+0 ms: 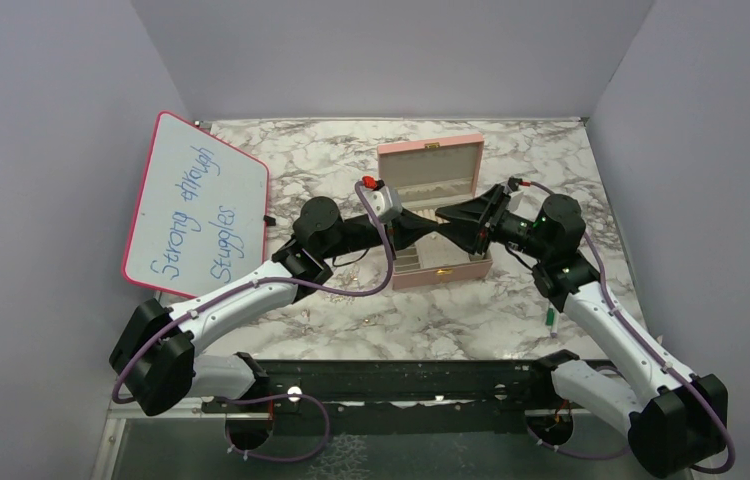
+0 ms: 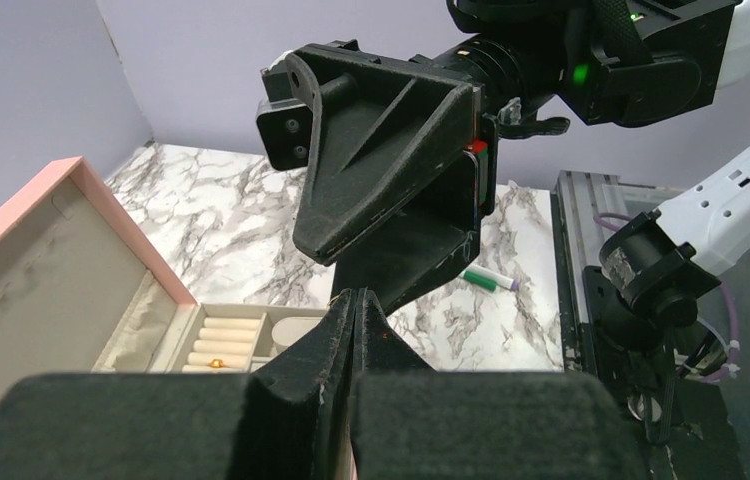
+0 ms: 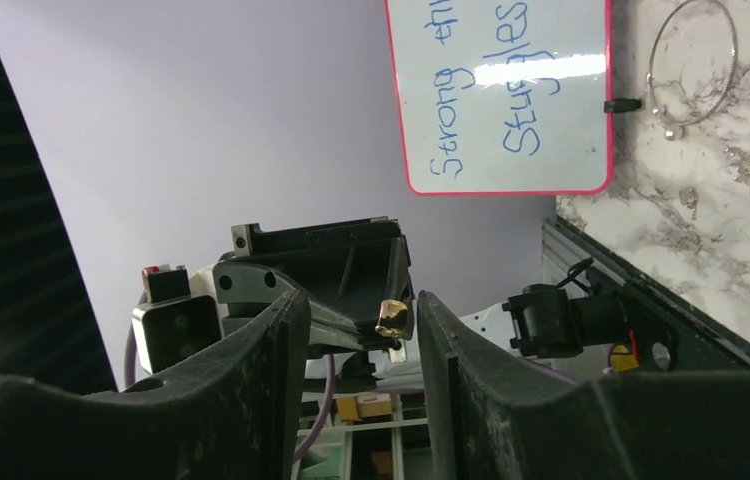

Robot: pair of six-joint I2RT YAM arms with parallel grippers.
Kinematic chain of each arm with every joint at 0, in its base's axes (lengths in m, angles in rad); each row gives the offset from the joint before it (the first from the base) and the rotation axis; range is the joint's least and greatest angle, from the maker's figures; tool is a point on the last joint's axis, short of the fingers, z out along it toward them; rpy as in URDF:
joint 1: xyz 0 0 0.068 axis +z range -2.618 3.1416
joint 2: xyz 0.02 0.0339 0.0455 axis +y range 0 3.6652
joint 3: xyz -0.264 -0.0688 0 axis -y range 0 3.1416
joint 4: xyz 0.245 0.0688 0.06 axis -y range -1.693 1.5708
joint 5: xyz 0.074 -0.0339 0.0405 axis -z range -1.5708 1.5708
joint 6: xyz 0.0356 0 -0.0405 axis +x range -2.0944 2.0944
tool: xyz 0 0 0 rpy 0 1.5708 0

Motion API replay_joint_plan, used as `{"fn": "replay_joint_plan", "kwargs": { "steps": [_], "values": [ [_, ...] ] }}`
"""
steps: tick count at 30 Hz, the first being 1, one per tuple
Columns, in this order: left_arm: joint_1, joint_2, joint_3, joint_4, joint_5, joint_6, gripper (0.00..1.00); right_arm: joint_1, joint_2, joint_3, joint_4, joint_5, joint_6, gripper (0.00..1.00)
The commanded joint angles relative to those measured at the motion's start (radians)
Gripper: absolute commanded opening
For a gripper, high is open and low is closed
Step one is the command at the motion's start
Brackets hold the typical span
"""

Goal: Organize the mixed jewelry
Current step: Pick up the jewelry from the center of the board.

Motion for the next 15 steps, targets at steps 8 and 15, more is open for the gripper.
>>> {"fn": "replay_joint_plan", "kwargs": {
  "steps": [8,15],
  "values": [
    [0.004,0.002,0.022,0.029,0.014,0.034,0.0,0.006,-0.016,-0.017,0.034,-0.018,0.042,0.29],
    [0.003,-0.001,0.017,0.029,0.003,0.035,0.0,0.005,-0.023,-0.011,0.024,0.01,-0.001,0.13]
  ]
}}
